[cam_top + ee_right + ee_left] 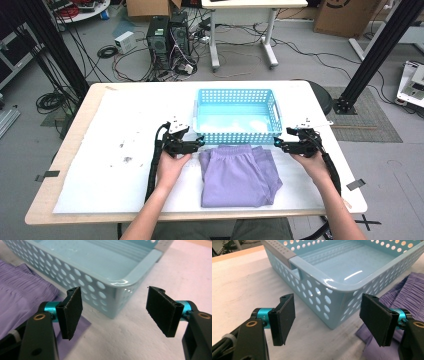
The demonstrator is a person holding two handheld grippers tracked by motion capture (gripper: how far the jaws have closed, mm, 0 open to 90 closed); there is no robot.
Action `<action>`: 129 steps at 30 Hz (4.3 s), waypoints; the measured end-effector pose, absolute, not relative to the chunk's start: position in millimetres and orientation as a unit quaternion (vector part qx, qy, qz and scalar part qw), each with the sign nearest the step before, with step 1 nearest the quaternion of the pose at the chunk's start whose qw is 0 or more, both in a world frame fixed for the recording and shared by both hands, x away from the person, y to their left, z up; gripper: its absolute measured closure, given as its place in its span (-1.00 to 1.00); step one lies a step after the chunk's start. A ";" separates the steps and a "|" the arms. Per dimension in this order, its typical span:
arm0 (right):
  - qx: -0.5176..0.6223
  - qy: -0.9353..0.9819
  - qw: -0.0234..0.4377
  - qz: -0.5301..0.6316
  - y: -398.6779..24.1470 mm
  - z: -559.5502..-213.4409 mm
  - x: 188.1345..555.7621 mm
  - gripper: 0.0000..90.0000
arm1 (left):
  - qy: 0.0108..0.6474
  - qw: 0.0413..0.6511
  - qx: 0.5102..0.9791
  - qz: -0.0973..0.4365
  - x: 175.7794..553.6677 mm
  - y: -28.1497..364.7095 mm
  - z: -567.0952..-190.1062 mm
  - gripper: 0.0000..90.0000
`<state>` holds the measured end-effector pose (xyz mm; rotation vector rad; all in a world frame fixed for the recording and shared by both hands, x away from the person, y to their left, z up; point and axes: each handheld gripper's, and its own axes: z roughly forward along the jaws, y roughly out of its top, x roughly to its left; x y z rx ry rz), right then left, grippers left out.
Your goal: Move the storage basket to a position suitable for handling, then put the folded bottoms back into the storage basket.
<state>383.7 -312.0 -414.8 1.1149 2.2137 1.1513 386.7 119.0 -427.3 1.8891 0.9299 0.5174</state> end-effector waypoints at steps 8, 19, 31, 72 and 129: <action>0.404 0.776 0.210 0.437 -321.7 -409.9 364.9 -0.28 | 0.372 0.485 0.761 0.216 369.8 140.6 -419.5 -0.37; 0.389 0.752 0.217 0.486 -330.3 -415.9 356.1 -0.30 | 0.373 0.506 0.735 0.253 351.5 176.4 -416.2 -0.37; 0.397 0.717 0.231 0.524 -334.5 -410.8 342.7 -0.46 | 0.357 0.522 0.734 0.247 336.2 181.2 -417.0 -0.37; 0.397 0.823 0.203 0.352 -241.1 -438.7 268.3 -0.37 | 0.383 0.405 0.821 0.123 279.4 87.1 -446.3 -0.31; 0.360 0.816 0.155 0.426 -243.5 -413.5 263.1 0.93 | 0.359 0.472 0.801 0.085 281.9 71.0 -414.0 0.89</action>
